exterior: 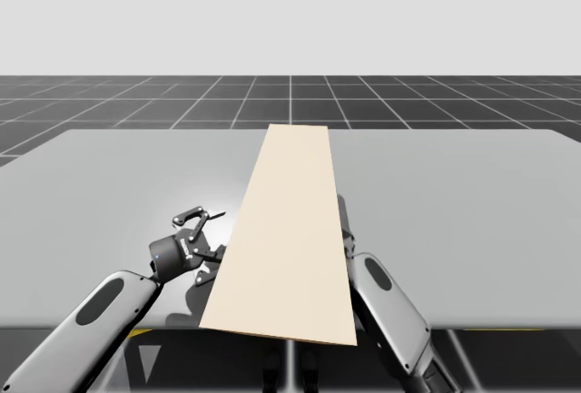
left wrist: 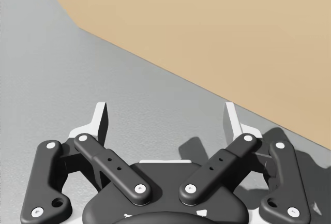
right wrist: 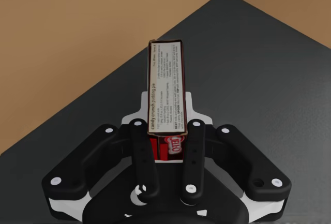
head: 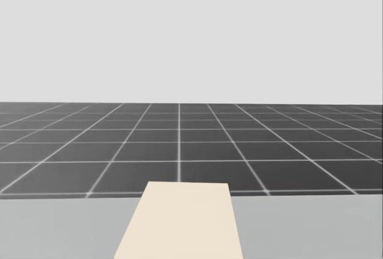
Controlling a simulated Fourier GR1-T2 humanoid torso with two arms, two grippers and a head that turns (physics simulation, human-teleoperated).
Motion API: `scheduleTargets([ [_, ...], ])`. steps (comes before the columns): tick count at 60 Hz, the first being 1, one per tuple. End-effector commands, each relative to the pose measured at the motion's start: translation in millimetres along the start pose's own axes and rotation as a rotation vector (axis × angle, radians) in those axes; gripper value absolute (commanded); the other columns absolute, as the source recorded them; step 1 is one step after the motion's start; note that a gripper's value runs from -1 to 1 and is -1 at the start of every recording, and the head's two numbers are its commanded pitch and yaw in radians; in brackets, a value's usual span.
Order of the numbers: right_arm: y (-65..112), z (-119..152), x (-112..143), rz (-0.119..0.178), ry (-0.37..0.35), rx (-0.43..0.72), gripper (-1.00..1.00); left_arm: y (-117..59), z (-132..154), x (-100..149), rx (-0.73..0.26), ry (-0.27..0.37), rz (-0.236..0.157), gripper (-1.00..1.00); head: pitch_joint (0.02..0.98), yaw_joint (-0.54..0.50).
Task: Retrieve the object from inside the box.
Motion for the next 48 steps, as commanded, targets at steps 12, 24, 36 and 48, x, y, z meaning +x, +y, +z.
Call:
scheduleTargets([
  [12,-50.3,81,4,-0.056,-0.127,-0.240,1.00,4.9,3,1,0.023,-0.019,0.010,-1.00,0.180,-0.05],
  [24,-82.1,148,5,-0.063,-0.220,-0.399,1.00,6.9,4,1,0.031,-0.020,0.011,-1.00,0.180,-0.04],
  [36,-94.2,192,27,-0.021,-0.307,-0.520,1.00,8.9,4,0,0.039,-0.020,0.015,-1.00,0.178,-0.04],
  [48,-74.6,222,98,0.061,-0.483,-0.539,1.00,10.5,5,0,0.049,-0.019,0.017,-1.00,0.176,-0.04],
])
